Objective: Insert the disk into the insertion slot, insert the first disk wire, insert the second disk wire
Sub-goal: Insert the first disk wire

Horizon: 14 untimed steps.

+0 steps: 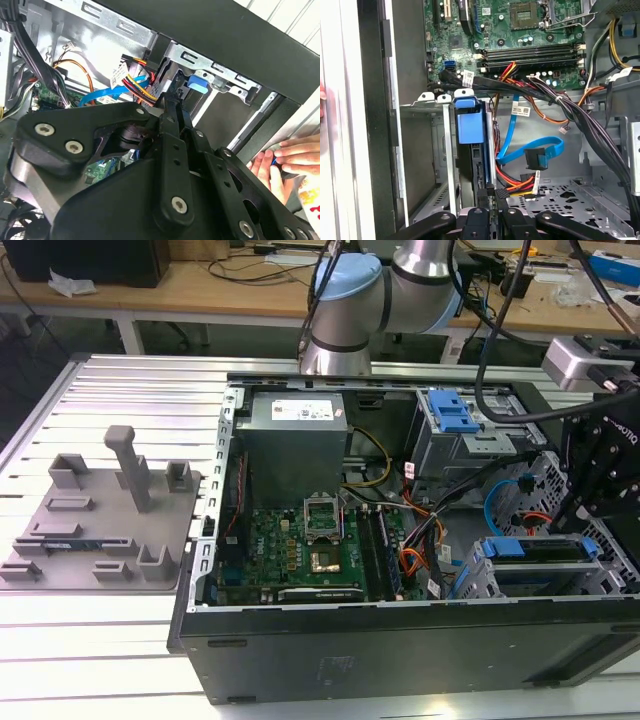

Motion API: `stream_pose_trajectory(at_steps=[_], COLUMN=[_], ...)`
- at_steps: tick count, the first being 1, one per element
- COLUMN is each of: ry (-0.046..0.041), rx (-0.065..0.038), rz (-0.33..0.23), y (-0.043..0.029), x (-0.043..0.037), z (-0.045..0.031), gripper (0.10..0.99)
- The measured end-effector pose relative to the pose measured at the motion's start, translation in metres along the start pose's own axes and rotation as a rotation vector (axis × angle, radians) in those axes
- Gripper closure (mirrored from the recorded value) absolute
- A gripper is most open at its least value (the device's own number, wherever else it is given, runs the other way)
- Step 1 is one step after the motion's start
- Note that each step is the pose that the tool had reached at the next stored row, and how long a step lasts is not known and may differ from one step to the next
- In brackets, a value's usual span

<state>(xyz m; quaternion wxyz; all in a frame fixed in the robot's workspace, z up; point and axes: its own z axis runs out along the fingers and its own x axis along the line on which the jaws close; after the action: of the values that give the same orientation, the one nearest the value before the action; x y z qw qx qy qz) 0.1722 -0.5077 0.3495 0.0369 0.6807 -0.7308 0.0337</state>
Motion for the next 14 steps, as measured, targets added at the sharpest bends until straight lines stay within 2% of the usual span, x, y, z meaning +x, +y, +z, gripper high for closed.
stream_pose_trajectory(at_steps=[3, 14], ry=[0.0040, 0.0068], rx=[0.001, 0.004], rz=[0.001, 0.001], y=[0.0000, 0.0010], x=[-0.0009, -0.0007], z=[0.0000, 0.0007], gripper=[0.922, 0.922])
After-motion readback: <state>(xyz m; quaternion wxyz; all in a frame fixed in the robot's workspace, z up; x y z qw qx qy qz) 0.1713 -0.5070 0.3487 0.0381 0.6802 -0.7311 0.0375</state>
